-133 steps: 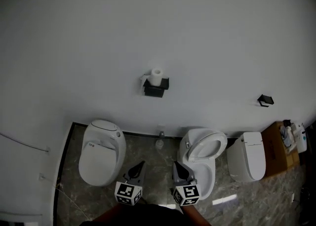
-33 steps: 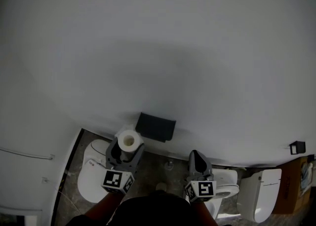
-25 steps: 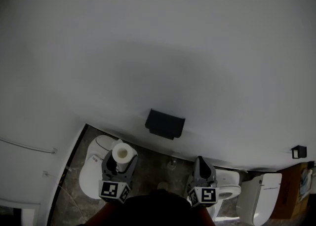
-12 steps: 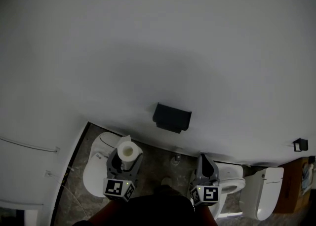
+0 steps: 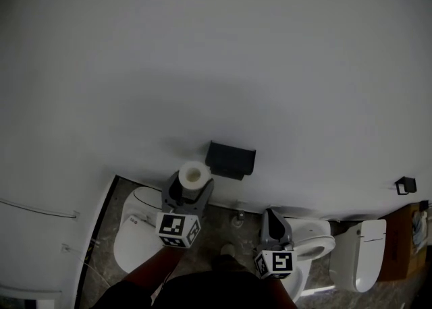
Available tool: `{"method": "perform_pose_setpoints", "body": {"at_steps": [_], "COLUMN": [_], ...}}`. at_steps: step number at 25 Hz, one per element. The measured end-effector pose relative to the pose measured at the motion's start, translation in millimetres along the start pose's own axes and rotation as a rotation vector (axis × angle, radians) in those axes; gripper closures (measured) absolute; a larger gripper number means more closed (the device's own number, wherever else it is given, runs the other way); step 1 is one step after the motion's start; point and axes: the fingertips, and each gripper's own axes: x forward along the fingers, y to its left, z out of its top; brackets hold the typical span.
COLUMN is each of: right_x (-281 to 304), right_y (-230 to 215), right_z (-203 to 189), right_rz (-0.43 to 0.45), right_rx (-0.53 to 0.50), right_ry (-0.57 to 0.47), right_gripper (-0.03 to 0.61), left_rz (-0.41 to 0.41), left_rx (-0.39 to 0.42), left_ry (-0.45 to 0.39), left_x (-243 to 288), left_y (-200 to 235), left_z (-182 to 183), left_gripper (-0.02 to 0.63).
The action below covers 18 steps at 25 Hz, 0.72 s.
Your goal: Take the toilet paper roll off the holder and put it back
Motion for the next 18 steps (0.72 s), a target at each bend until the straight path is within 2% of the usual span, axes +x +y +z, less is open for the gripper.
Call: {"method": "perform_pose_setpoints", "body": {"at_steps": [3, 8, 11, 15, 18], "right_x": [-3, -9, -10, -11, -12], "right_y": [3, 6, 9, 14, 18], "right_z": [-3, -10, -12, -14, -17], "right_rz": [0.017, 0.026, 0.03, 0.039, 0.046], "right_rx": [0.012, 0.013, 0.028, 0.02, 0.021], "right_ry": [0.007, 0.031, 0.036, 0.053, 0.06], "right_gripper": [0.58, 0.58, 0.58, 0.58, 0.58], "left_rz": [-0.012, -0.043, -0.078, -0.086, -0.076], "left_rx": [0.039, 0.022, 0.048, 0.091, 0.084], "left_ry": [0.001, -0.003, -0.002, 0.004, 0.025], "left_x": [32, 85, 116, 146, 157], "left_y": [-7, -16, -28, -32, -26], "left_z": [2, 6, 7, -10, -31], "left_gripper": [0.25, 0.25, 0.25, 0.25, 0.25]}}
